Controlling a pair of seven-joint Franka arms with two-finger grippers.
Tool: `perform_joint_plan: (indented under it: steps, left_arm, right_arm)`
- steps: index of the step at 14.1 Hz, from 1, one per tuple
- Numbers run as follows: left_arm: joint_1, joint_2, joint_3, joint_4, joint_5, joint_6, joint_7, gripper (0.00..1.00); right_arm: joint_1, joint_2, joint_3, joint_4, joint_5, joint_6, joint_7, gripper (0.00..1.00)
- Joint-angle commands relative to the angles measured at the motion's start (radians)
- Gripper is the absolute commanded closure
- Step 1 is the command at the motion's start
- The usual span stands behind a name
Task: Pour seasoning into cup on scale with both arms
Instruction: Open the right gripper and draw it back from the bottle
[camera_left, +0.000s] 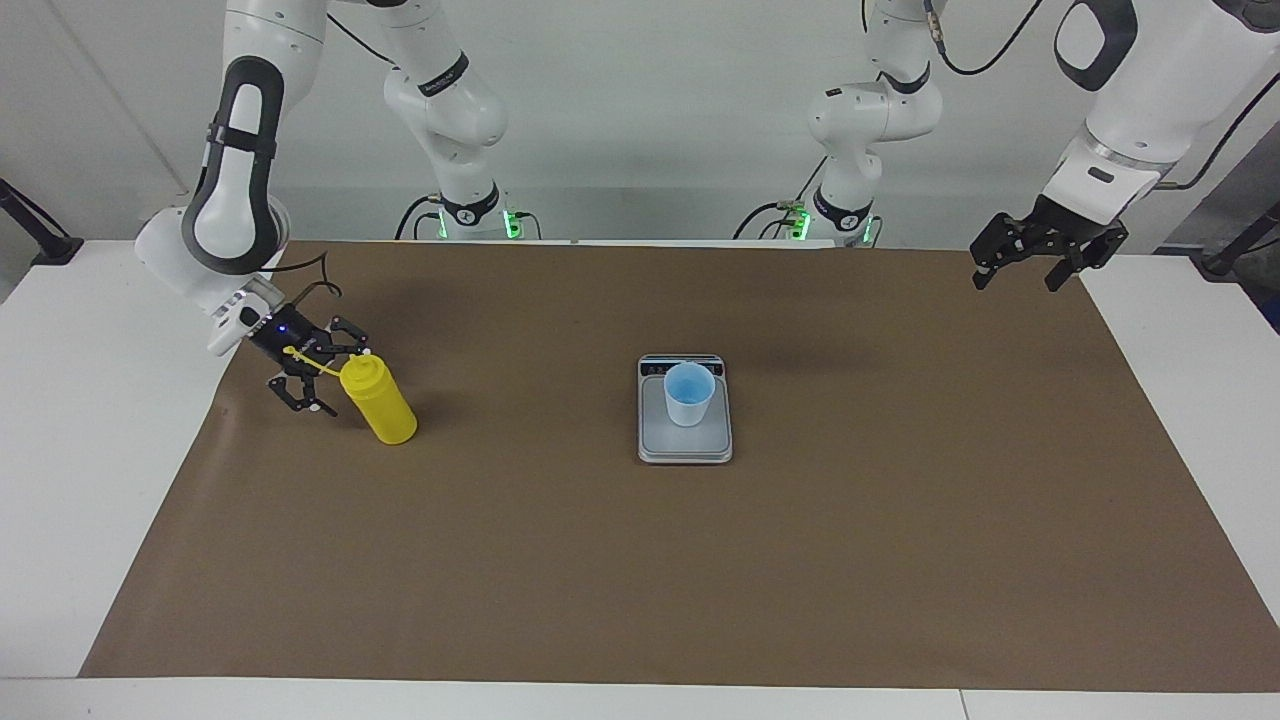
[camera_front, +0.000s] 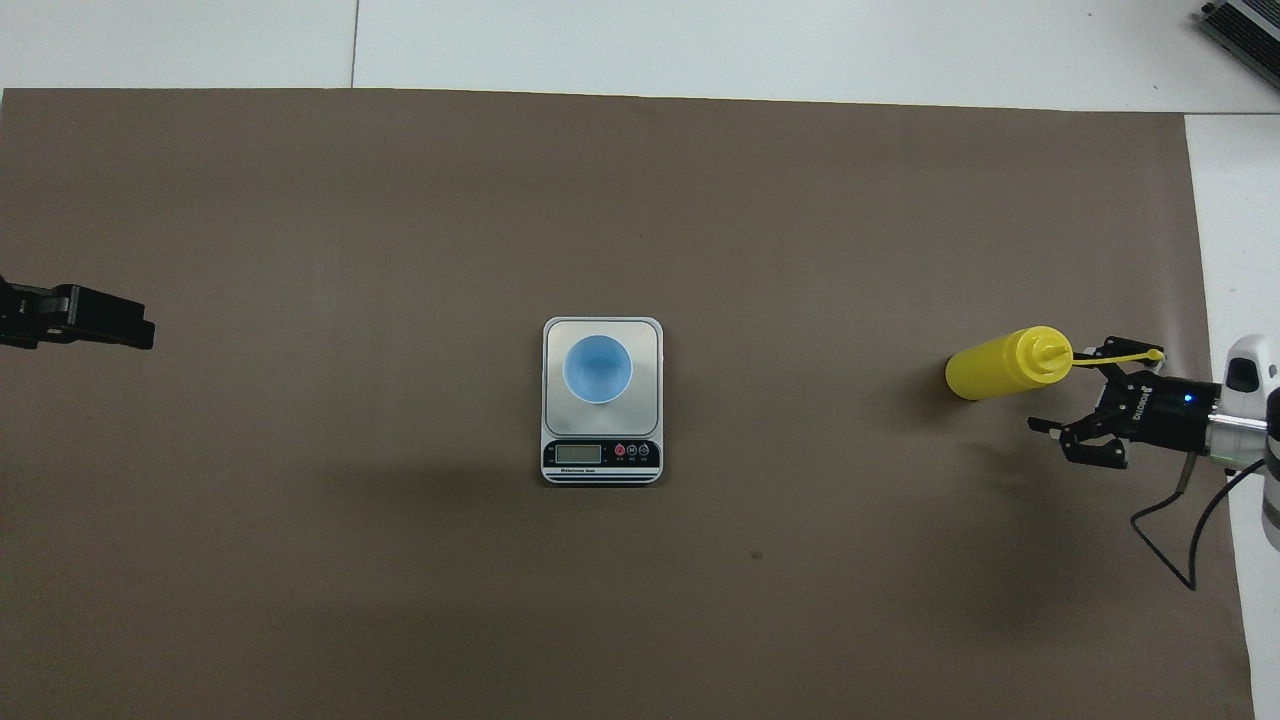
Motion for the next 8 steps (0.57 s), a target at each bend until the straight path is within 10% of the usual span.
perform_joint_plan:
  steps: [1,8]
  left_arm:
    - [0.013,-0.026,-0.005,-0.031,-0.006,0.011,0.000,0.00]
    - [0.013,-0.026,-0.005,-0.031,-0.006,0.012,0.000,0.00]
  right_arm:
    - [-0.022,-0.025,-0.018,0.057,-0.141,-0.054,0.020,0.00]
    - [-0.009,-0.157,-0.031,0.117,-0.363,-0.057,0.349,0.00]
